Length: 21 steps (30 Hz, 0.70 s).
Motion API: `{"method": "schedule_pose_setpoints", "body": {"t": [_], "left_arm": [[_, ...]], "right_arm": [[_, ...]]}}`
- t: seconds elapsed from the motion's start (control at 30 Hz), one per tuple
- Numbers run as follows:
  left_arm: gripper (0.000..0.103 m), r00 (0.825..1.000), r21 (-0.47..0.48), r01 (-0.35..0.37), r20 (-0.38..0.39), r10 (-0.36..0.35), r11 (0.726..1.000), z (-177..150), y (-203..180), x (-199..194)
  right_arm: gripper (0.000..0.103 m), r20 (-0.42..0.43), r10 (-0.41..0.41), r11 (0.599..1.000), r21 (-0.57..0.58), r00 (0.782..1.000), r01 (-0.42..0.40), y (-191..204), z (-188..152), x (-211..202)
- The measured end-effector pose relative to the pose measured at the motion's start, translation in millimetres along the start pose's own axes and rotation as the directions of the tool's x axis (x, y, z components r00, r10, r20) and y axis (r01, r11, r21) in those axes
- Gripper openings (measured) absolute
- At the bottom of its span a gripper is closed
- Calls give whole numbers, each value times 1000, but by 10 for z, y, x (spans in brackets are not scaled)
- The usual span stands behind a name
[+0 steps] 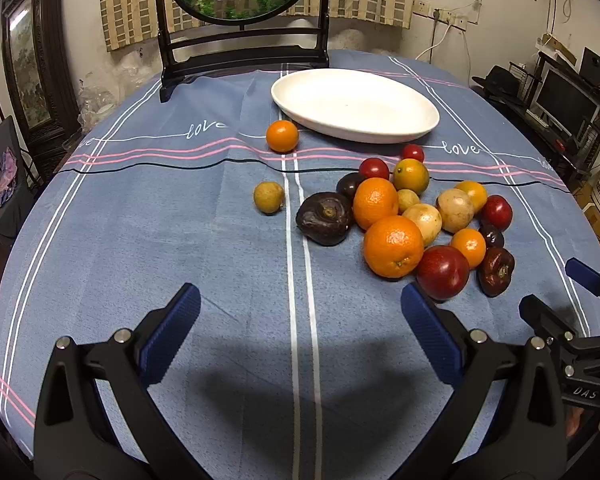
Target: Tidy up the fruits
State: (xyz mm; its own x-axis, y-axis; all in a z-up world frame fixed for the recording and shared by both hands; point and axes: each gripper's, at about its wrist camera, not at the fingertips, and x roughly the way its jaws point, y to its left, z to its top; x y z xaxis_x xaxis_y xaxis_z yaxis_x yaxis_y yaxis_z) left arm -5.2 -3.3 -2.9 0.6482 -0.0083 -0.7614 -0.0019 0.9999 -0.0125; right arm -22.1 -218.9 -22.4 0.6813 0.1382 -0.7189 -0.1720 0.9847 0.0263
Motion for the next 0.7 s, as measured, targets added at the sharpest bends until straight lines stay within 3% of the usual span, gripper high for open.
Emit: {"method": "schedule_pose_setpoints", "body": {"t": [0.7], "left_arm": [[101,1000,2,7,-3,-7,1000,-9,-17,-6]], "right_arm": [[102,-9,4,1000,-5,1000,-4,10,5,13]]}}
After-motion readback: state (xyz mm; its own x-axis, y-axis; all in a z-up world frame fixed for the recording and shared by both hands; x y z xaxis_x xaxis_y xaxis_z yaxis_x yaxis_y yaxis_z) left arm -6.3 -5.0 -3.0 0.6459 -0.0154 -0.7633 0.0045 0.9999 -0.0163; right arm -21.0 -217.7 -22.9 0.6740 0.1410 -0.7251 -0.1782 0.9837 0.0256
